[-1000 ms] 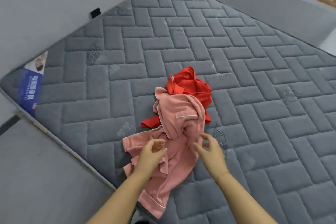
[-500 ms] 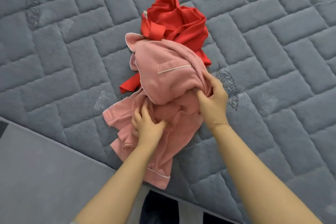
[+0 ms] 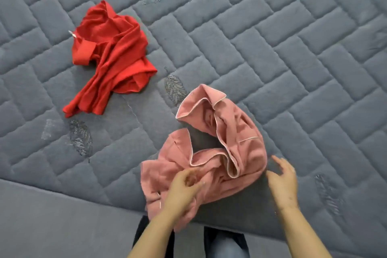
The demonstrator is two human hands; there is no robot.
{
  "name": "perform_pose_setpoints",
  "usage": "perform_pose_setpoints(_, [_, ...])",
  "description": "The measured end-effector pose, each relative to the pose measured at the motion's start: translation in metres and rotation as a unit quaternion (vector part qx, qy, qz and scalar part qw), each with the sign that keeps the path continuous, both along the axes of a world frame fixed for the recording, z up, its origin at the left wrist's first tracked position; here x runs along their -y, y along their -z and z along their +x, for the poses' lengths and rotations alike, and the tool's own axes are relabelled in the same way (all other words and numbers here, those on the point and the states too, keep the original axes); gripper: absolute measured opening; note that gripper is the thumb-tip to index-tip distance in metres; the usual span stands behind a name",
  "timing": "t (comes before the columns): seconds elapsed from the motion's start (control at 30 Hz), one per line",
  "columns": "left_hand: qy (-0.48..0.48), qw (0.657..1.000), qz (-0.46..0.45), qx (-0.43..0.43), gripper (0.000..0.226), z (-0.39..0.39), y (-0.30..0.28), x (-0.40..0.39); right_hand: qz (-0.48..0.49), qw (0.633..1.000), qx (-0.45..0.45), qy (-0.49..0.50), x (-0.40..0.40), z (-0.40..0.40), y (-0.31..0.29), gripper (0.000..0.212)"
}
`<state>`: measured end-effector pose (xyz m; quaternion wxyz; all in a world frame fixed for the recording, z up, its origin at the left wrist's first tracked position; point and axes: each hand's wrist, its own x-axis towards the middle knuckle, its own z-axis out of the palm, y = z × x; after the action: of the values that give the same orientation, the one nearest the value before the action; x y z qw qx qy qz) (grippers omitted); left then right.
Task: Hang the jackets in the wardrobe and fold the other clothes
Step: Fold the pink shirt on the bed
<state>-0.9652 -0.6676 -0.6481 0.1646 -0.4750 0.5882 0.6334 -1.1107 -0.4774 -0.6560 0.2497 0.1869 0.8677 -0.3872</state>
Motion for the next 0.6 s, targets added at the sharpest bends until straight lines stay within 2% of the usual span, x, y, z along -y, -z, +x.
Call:
perform_pose_setpoints(0.1, [-0.164,0.984,-0.062,-0.024,0.023,-0.039,0.007,-0.015,0.012,0.994,-0.057,-0.095,-0.026,-0.025,-0.004,0.042])
perform_pose_setpoints(0.2, [-0.289,0.956,0.041,-0.013,0.030,-0.087,0.018,-0.011,-0.009,0.976,-0.088,-0.200,-0.023,-0.059,0.001,0.035])
perform_pose_setpoints(0.23, [-0.297,0.951,0.089,-0.004,0.034,-0.101,0.022,-0.004,-0.025,0.970,-0.069,-0.230,-0.013,-0.067,0.003,0.037])
perform_pose_setpoints(0.3, [-0.246,0.957,0.150,0.014,0.036,-0.127,0.027,0.000,-0.045,0.959,-0.004,-0.281,0.010,-0.080,0.012,0.044])
perform_pose_setpoints(0.33, [-0.214,0.965,0.150,0.030,0.034,-0.137,0.030,-0.002,-0.033,0.948,0.010,-0.316,0.021,-0.082,0.018,0.046])
perform_pose_setpoints(0.4, [-0.182,0.976,0.095,0.067,0.021,-0.152,0.033,-0.009,0.032,0.921,-0.022,-0.387,0.038,-0.082,0.031,0.040])
perform_pose_setpoints(0.47, [-0.234,0.970,0.056,0.030,0.011,-0.159,0.029,-0.015,0.044,0.931,-0.070,-0.355,0.043,-0.082,0.036,0.032])
perform_pose_setpoints(0.53, [-0.302,0.943,0.089,-0.105,0.018,-0.161,0.021,-0.011,-0.073,0.970,-0.050,-0.225,0.037,-0.085,0.034,0.039])
perform_pose_setpoints(0.6, [-0.312,0.910,0.155,-0.224,0.026,-0.156,0.011,-0.003,-0.225,0.971,0.024,-0.076,0.027,-0.087,0.029,0.042])
